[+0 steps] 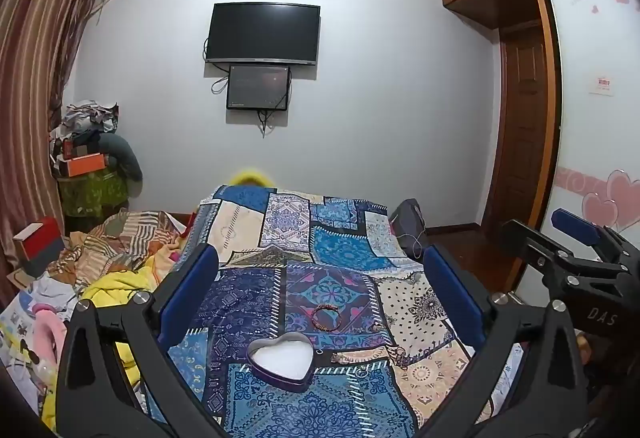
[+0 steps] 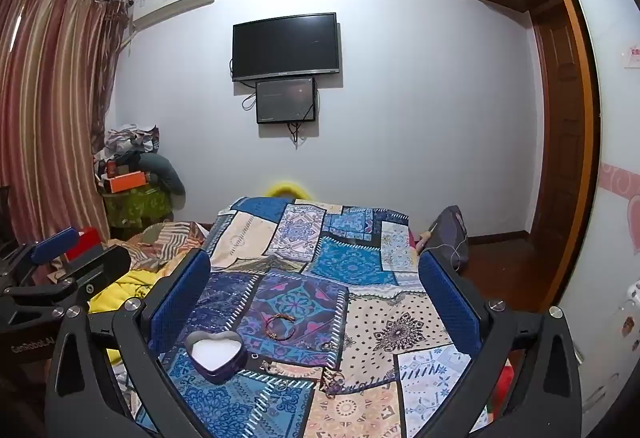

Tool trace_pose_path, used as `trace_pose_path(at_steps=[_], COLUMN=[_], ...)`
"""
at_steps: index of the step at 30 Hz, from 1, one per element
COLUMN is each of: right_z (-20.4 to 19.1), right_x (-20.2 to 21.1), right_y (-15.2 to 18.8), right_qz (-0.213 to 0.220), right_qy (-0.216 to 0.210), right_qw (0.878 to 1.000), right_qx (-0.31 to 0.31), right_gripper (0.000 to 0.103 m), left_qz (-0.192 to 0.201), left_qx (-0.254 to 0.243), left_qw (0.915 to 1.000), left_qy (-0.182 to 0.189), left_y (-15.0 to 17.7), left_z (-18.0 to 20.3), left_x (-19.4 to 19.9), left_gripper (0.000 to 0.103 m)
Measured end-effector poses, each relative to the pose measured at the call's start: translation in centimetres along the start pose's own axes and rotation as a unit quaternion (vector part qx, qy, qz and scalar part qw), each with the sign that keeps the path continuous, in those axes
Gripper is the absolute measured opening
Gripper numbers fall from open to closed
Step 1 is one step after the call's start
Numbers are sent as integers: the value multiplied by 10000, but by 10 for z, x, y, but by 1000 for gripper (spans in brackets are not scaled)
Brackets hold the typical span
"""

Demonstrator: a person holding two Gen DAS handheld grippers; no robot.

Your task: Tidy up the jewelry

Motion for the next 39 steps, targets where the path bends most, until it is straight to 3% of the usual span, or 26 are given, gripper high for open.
trace_pose_path(at_steps=[39], right_z=[-2], right_x=[-4], right_y=[5], right_qz=[-76], right_qy=[-119], right_qw=[9999], right_qx=[-88], right_gripper=[103], left_qz=[-27], left_qx=[-9], left_qw=[10000], left_qy=[-73], left_y=[4], left_z=[-2], left_x=[-5], left_gripper=[103])
Point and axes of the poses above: each gripper's, at about its wrist camera, not at the fingertips, and x roughly against the way its jaws point, z to its right, y to its underside, the point moved 2 cm from there along -x, roughly the way its jaws point, and after that the axes turned 15 degrees about -y, right-handed, at the moved point
